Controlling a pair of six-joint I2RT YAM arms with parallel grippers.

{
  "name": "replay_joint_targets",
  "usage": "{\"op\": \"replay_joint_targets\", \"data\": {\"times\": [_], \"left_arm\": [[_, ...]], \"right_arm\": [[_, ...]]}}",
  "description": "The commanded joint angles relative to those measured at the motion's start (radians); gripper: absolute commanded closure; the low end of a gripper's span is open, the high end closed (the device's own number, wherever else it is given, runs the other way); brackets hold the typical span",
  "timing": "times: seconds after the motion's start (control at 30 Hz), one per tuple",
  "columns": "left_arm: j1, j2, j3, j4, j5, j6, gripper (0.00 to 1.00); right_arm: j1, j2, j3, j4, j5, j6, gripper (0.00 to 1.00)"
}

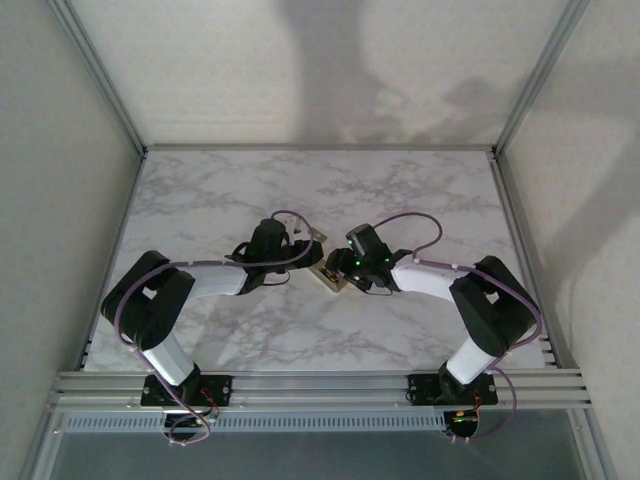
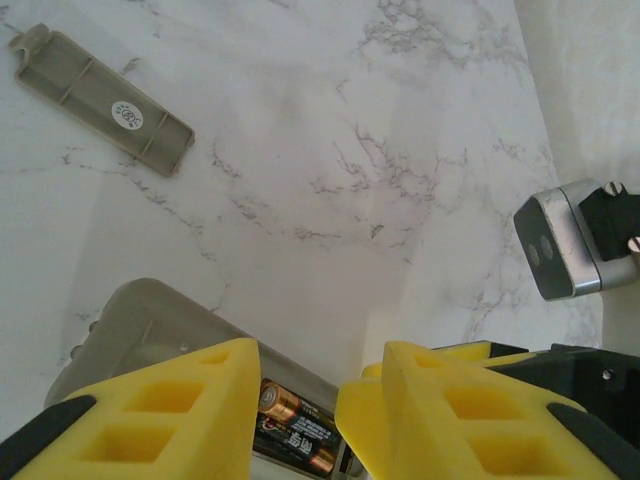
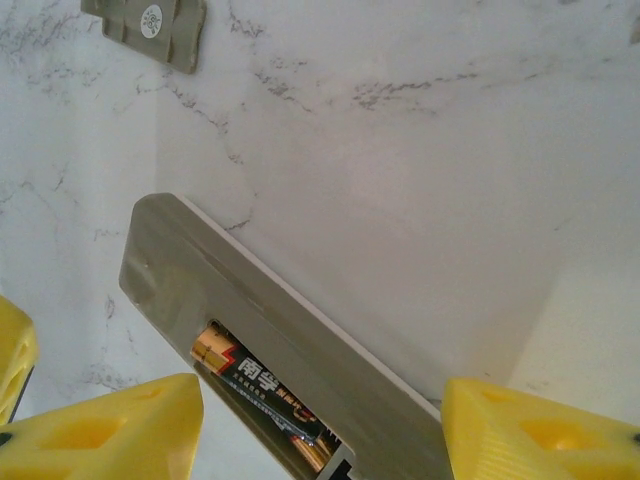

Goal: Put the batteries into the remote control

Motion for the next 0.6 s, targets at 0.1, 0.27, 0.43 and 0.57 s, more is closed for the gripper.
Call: {"op": "replay_joint_targets", "data": {"times": [0.1, 0.27, 0.43, 0.57], "left_arm": [[0.009, -0.018, -0.012, 0.037, 0.018, -0.011, 0.63], [0.011, -0.023, -0.017, 0.037, 0.019, -0.012, 0.63], [0.012, -0.022, -0.019, 0.038, 0.020, -0.013, 0.63], [0.012, -0.022, -0.019, 0.038, 0.020, -0.014, 0.63]], "right_arm": [[0.005, 0.056, 0.038, -0.038, 0.014, -0.040, 0.35], [0.010, 0.081, 0.039, -0.044, 0.013, -0.046, 0.35], [0.012, 0.095, 0.032, -0.045, 0.014, -0.047, 0.37], [0.017, 0.101, 0.023, -0.050, 0.016, -0.050, 0.38]]}}
